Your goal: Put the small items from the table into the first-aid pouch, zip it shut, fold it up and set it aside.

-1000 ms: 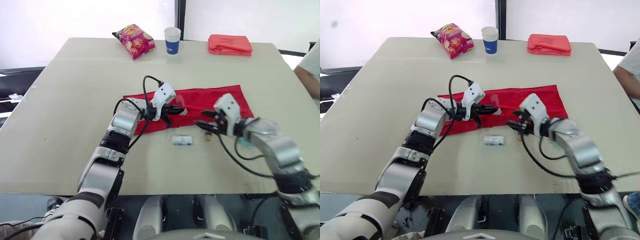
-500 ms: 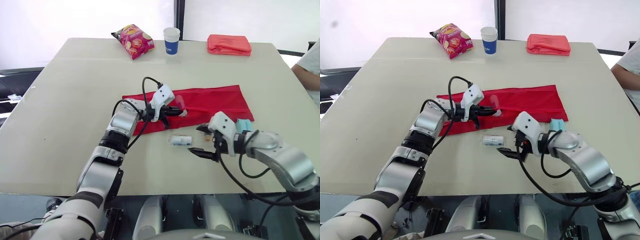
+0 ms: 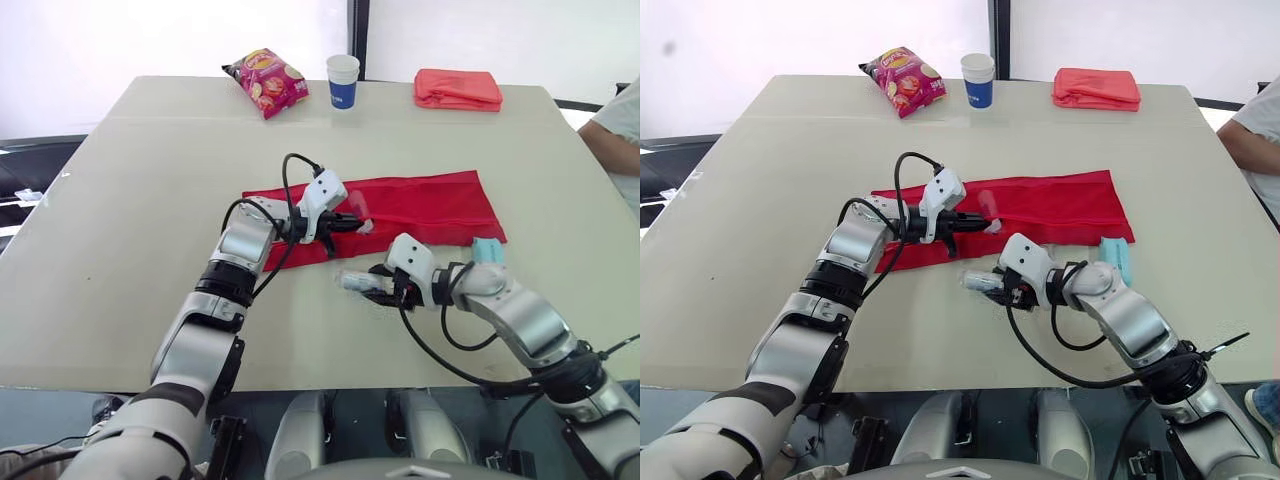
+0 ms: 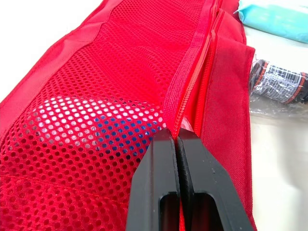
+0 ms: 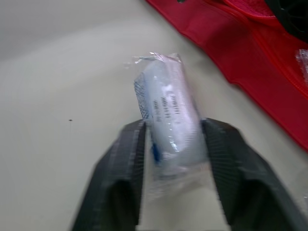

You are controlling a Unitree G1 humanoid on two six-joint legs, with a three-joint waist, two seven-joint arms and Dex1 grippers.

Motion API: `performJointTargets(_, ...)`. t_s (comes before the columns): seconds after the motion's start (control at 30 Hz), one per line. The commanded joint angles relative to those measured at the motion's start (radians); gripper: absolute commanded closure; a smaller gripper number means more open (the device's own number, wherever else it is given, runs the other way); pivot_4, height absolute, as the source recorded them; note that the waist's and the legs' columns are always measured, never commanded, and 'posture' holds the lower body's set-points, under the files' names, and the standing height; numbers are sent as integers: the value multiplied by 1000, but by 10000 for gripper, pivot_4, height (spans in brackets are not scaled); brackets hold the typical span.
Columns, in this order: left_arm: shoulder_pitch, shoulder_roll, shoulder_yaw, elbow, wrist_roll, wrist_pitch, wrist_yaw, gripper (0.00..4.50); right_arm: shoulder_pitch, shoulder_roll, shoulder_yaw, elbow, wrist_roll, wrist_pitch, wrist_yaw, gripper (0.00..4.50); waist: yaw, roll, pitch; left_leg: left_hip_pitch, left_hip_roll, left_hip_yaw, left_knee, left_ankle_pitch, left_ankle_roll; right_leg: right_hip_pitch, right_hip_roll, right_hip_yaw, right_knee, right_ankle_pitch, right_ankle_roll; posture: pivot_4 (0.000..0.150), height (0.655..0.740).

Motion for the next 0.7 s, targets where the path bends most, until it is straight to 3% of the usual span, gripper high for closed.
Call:
performJointTargets(0.03, -4, 6, 5, -45, -4, -3, 0, 45000, 24, -3, -56, -69, 26, 21, -3, 43314, 0, 0, 0, 0, 0, 0, 0, 0, 0, 0, 0, 0, 0, 0, 0, 1500, 7400)
performJointTargets(0.2, -1, 6, 10, -56, -10, 5, 2, 45000, 102, 54, -248, -225, 159, 251, -121, 44908, 3, 0, 0, -1, 0, 0, 0, 0, 0, 0, 0, 0, 0, 1, 0, 1500, 7400)
performJointTargets(0.37, 0, 5, 15, -65, -17, 17, 5, 45000, 97, 190, -400, -293, 177, 479, -328, 44908, 1, 0, 0, 0, 1, -1, 0, 0, 0, 0, 0, 0, 1, 1, 0, 1500, 7400)
performJointTargets(0.7, 5, -13, 8, -108, -28, 50, -1, 45000, -45, 393, -380, -114, 42, 504, -596, 44908, 0, 0, 0, 0, 0, 0, 0, 0, 0, 0, 0, 0, 1, 1, 0, 1500, 7400)
